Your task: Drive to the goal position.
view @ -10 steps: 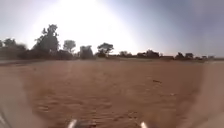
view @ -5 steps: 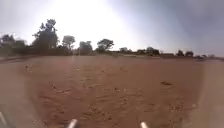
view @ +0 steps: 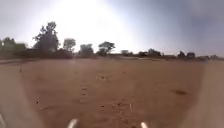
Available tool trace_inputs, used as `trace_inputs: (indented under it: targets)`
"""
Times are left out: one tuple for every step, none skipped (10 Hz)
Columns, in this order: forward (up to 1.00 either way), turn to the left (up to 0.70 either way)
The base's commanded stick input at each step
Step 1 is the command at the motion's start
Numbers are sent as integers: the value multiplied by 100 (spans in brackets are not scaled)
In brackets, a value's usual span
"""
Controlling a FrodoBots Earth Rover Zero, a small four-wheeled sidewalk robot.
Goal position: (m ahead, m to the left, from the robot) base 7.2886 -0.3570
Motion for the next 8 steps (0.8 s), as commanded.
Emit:
trace_inputs:
  targets:
    - [100,1]
    - [100,5]
    - [100,38]
    - [100,27]
    - [100,1]
    - [100,0]
    - [100,0]
    - [100,0]
